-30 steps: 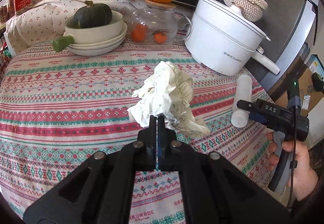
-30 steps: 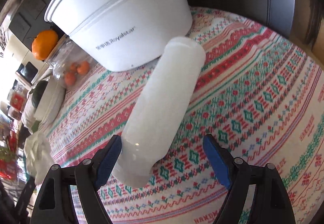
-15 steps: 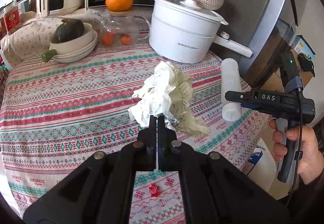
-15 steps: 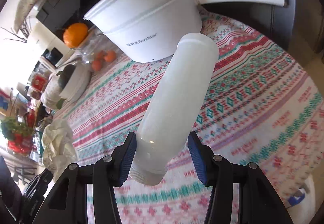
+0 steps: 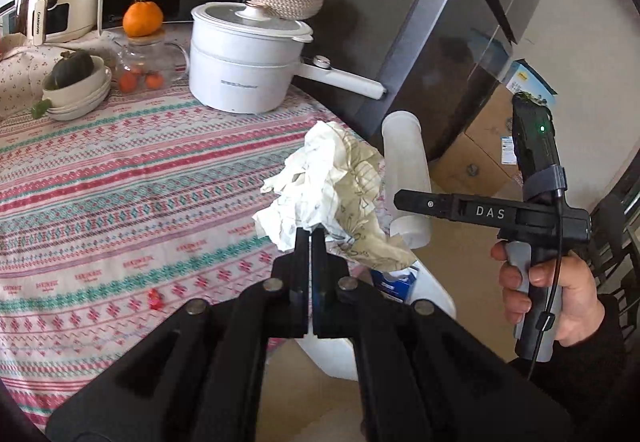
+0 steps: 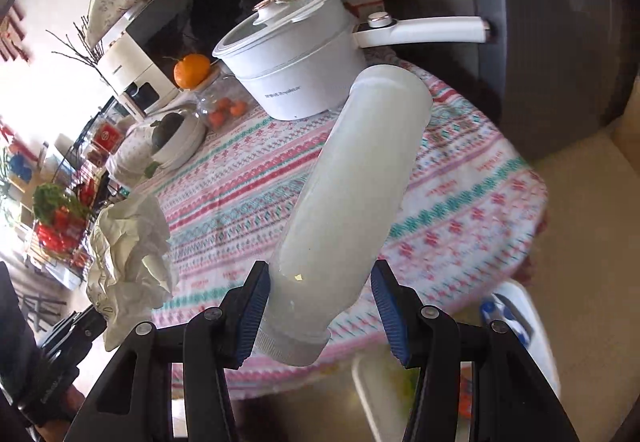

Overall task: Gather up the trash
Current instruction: 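Carry the tissue and white bottle over the bin and open both tools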

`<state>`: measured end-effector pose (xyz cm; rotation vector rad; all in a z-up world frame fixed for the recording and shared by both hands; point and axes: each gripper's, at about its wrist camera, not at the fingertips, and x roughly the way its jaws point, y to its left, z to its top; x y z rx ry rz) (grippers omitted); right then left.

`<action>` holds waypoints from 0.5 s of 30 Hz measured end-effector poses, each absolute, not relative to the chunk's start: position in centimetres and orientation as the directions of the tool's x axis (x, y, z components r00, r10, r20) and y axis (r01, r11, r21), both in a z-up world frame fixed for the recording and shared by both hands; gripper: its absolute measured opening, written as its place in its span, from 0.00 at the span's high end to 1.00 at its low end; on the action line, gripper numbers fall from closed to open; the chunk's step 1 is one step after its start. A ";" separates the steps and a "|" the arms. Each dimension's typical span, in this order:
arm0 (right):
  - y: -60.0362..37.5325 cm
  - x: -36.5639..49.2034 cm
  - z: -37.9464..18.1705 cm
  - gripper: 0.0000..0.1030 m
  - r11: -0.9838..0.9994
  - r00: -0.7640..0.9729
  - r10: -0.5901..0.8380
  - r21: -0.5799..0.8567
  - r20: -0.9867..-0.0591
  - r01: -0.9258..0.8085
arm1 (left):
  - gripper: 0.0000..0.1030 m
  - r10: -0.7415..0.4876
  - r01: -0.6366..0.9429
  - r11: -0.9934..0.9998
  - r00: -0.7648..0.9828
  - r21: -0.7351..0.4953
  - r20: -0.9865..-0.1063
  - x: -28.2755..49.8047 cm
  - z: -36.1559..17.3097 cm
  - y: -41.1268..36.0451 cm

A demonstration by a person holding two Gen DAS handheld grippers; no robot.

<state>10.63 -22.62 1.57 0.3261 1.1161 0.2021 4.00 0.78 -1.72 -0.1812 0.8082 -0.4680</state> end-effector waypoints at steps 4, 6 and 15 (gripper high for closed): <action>-25.5 7.9 2.2 0.48 0.940 0.426 0.310 0.341 -0.850 -0.005 | 0.99 -0.520 0.386 0.852 0.546 -0.354 -0.657 2.2 -3.2 -2.7; -26.9 6.7 2.2 0.48 0.943 0.426 0.304 0.332 -0.852 -0.008 | 0.99 -0.525 0.418 0.844 0.517 -0.336 -0.676 1.7 -4.2 -4.5; -31.1 2.6 -2.1 0.48 0.974 0.320 0.217 0.225 -0.922 -0.013 | 0.99 -0.493 0.525 0.814 0.398 -0.248 -0.774 0.4 -9.2 -10.6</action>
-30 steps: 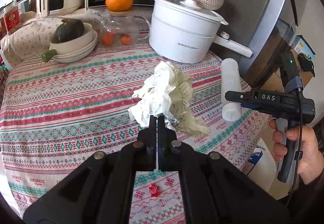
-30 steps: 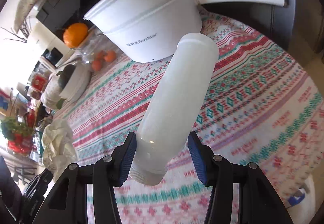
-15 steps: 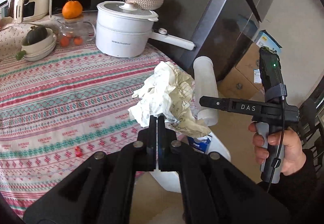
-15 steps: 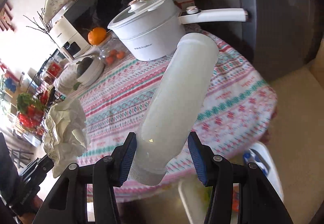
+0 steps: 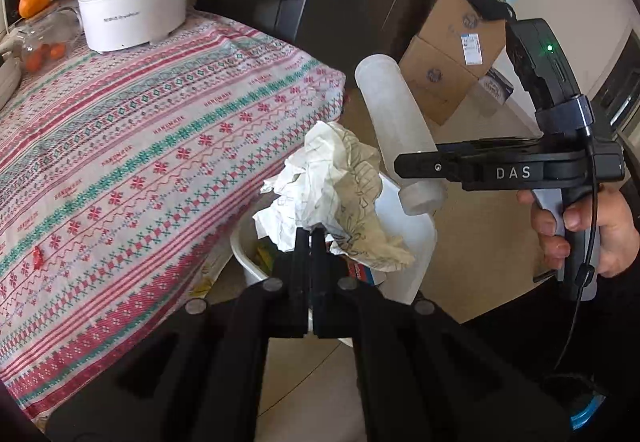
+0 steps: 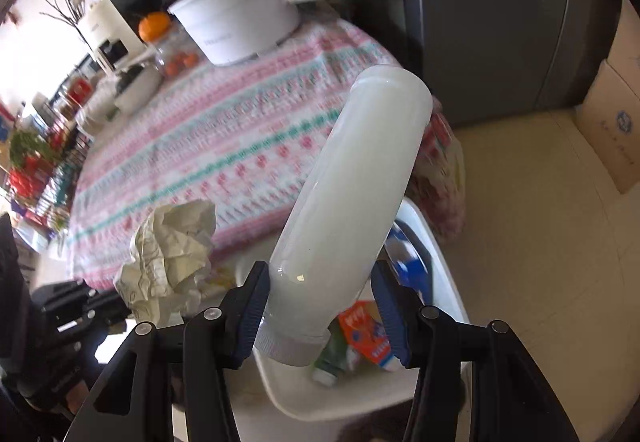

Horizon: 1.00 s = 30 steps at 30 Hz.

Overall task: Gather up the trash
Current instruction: 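Carry the tissue and white bottle over the bin and open both tools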

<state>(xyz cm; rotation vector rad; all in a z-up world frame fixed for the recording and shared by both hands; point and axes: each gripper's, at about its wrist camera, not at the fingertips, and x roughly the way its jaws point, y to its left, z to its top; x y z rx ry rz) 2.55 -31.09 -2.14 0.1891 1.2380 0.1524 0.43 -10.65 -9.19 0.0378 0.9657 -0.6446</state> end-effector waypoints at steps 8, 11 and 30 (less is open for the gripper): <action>-33.5 1.0 -5.1 0.48 0.983 0.242 0.179 0.183 -0.954 -0.007 | 0.97 -0.431 0.554 0.813 0.365 -0.179 -0.825 1.2 -12.3 -14.0; -33.8 0.9 -5.4 0.48 0.984 0.233 0.174 0.180 -0.957 0.001 | 0.72 -0.418 0.548 0.819 0.365 -0.171 -0.832 1.4 -12.3 -14.2; -32.3 0.8 -6.9 0.36 0.986 0.164 0.168 0.166 -0.972 -0.028 | 0.25 -0.370 0.445 0.881 0.430 -0.162 -0.824 1.5 -10.5 -9.7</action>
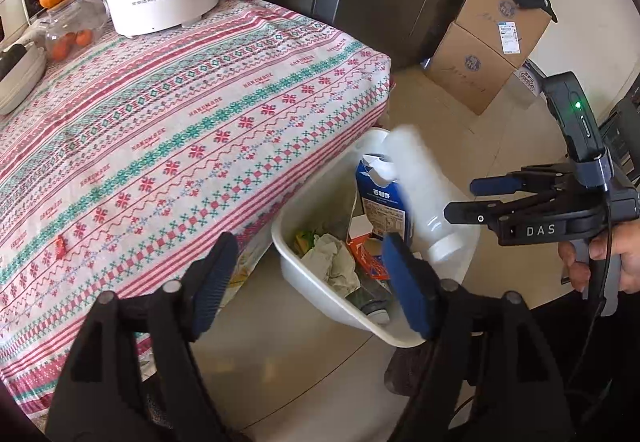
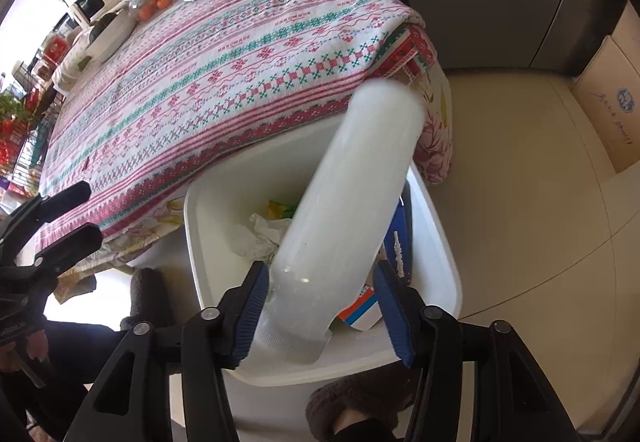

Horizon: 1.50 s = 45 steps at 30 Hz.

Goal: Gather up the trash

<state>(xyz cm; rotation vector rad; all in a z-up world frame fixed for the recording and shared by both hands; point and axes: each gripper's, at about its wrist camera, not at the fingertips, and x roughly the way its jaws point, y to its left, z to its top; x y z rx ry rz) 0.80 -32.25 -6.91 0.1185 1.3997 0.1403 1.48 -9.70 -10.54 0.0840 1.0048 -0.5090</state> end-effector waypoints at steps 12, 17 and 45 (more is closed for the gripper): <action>-31.2 0.4 -3.4 0.25 0.994 0.272 0.107 0.100 -0.956 -0.039 | 0.13 -0.317 0.355 0.923 0.492 -0.145 -0.811 0.2 -7.9 -7.9; -30.0 -1.2 0.4 0.21 0.997 0.387 0.077 0.066 -0.919 -0.039 | 0.01 -0.231 0.277 0.958 0.600 -0.072 -0.766 -1.9 -5.3 -6.9; -25.1 -8.2 13.0 0.00 0.990 0.736 -0.099 -0.139 -0.669 0.007 | 0.01 -0.059 0.100 0.994 0.797 0.035 -0.601 -8.0 1.3 -4.6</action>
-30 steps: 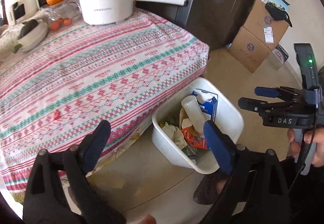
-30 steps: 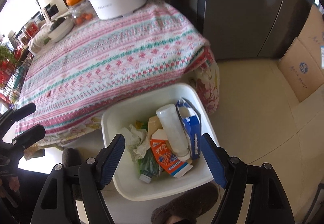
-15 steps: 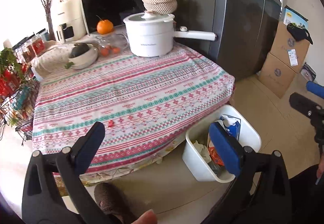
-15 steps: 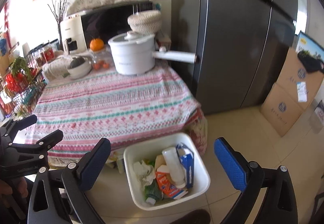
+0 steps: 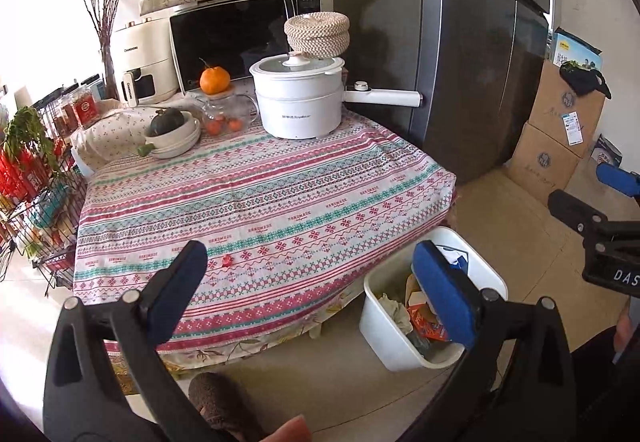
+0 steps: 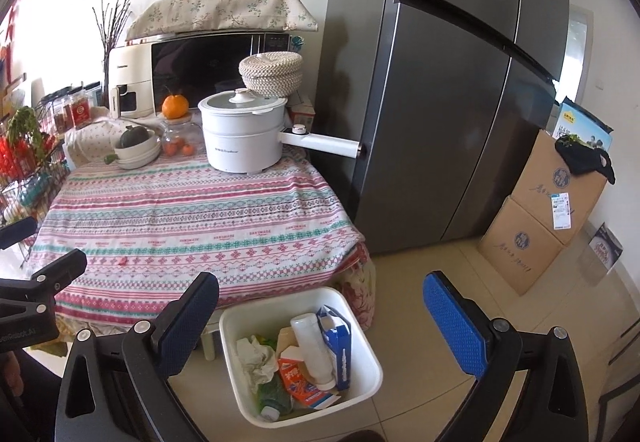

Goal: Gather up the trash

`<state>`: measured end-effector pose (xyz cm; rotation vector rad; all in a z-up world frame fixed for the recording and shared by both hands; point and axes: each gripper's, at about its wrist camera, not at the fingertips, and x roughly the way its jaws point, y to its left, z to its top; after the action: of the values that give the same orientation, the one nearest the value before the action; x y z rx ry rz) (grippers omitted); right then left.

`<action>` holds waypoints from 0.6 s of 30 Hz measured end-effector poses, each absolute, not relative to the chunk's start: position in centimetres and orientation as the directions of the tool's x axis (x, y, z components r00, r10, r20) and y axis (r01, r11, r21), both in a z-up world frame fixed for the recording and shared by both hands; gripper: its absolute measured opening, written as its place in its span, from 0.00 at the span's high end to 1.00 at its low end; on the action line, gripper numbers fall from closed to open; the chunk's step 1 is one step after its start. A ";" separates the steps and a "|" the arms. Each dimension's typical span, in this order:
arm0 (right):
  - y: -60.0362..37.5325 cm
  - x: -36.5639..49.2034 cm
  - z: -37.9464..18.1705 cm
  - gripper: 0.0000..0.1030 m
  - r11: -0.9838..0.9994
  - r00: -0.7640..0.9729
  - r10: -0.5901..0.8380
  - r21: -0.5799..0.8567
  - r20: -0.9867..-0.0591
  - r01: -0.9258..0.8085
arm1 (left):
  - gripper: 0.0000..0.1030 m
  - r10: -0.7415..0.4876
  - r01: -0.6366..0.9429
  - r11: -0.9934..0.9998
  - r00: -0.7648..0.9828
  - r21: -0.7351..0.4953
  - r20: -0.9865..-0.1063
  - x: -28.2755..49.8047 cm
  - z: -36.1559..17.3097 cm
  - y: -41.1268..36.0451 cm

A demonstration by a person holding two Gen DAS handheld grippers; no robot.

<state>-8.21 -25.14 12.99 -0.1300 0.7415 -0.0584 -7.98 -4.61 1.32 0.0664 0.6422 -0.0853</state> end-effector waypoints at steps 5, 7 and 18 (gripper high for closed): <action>-24.9 -8.2 12.9 0.00 0.990 0.738 -0.094 -0.139 -0.669 0.001 | 0.01 -0.061 0.098 0.995 0.798 0.030 -0.599 -8.0 1.4 -4.6; -24.8 -8.1 12.9 0.00 0.990 0.738 -0.092 -0.139 -0.669 -0.003 | 0.01 -0.063 0.099 0.995 0.798 0.028 -0.600 -8.0 1.4 -4.6; -24.4 -8.1 12.8 0.00 0.990 0.737 -0.086 -0.144 -0.670 -0.015 | 0.01 -0.067 0.107 0.994 0.795 0.029 -0.603 -8.0 1.4 -4.7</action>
<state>-8.10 -24.45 12.78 -0.1429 0.7419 -0.0394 -8.04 -4.74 1.42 0.0629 0.6448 -0.0935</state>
